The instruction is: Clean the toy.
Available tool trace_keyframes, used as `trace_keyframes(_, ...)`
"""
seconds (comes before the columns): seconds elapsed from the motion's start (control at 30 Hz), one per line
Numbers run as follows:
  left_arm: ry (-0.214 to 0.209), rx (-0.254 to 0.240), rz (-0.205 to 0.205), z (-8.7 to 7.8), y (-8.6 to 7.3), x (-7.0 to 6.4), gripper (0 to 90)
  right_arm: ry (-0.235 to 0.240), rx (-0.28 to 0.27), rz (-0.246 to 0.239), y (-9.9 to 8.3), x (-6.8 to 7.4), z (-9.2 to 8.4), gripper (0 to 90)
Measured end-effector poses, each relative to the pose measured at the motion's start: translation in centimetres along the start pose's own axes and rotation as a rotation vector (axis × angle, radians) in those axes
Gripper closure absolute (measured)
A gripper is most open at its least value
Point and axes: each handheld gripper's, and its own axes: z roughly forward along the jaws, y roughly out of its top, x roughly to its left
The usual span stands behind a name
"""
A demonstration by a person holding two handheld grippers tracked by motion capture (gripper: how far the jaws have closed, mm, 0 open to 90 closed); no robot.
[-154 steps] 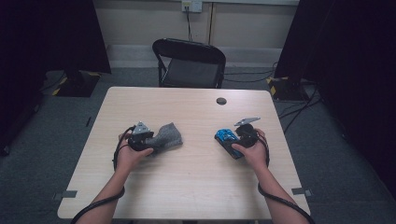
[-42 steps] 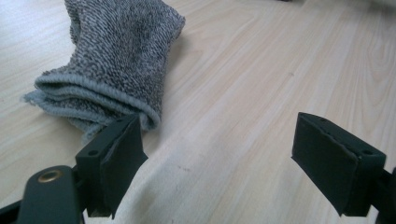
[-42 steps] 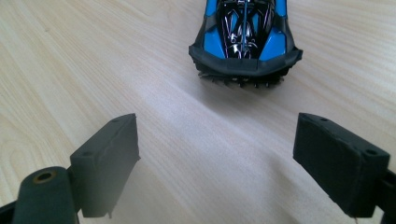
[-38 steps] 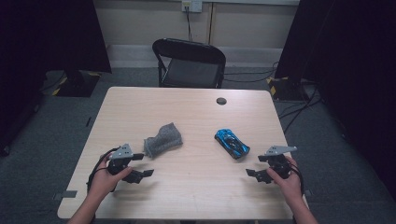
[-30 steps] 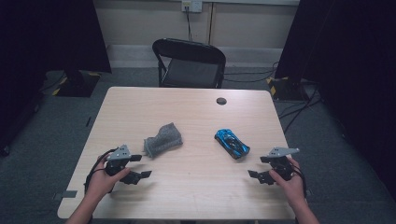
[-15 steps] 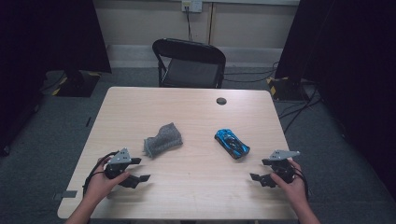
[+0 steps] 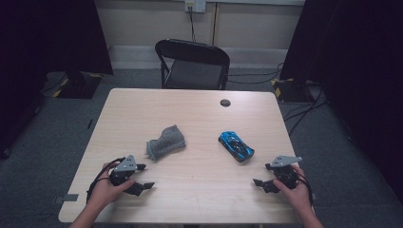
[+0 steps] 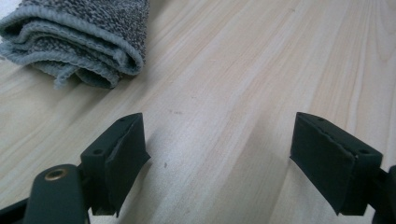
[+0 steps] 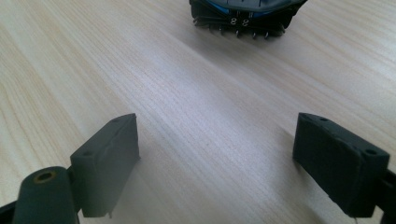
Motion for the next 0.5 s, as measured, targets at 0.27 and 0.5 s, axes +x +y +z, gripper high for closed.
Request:
trace_keyframes(0.27, -0.004, 0.029, 0.013, 0.07, 0.0, -0.22, 17.5, -0.011, -0.009, -0.016, -0.21, 0.07, 0.02, 13.9)
trace_keyframes(0.5, -0.006, 0.029, 0.025, 0.12, -0.01, -0.29, 16.5, -0.009, -0.022, -0.017, -0.36, 0.04, 0.04, 13.4)
